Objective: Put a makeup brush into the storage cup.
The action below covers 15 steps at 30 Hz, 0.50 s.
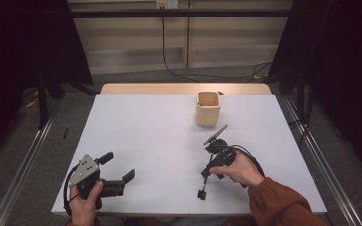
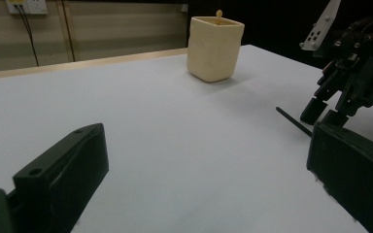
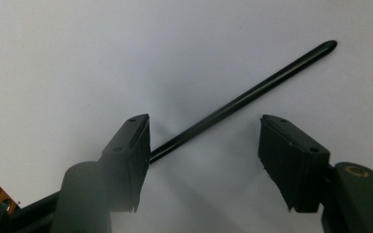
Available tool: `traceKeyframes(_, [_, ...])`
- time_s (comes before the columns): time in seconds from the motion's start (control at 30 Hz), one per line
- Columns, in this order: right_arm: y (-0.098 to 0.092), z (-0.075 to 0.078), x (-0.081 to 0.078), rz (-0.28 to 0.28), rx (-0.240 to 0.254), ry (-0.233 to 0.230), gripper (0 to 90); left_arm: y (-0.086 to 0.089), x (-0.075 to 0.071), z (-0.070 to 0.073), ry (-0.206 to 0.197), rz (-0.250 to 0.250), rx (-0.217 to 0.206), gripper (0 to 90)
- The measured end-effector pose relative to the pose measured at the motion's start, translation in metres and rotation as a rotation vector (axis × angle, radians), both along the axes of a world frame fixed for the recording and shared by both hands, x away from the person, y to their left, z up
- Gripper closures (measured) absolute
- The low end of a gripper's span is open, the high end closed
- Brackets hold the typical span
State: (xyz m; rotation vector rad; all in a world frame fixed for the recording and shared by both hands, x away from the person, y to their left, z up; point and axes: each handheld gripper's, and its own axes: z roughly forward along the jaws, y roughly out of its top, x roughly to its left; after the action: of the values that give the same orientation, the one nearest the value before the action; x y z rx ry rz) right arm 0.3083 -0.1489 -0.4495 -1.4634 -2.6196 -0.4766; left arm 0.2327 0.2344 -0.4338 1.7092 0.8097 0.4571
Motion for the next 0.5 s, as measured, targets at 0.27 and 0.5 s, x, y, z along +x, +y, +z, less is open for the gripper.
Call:
traceKeyframes(0.27, [0.004,0.000,-0.001,-0.009,-0.015,-0.005,36.0,0.000,0.000,0.000,0.000,0.000,0.000,1.3])
traceKeyframes(0.5, [0.011,0.000,-0.004,-0.011,-0.072,-0.022,37.9,0.000,0.000,0.000,0.002,0.002,-0.003,1.3])
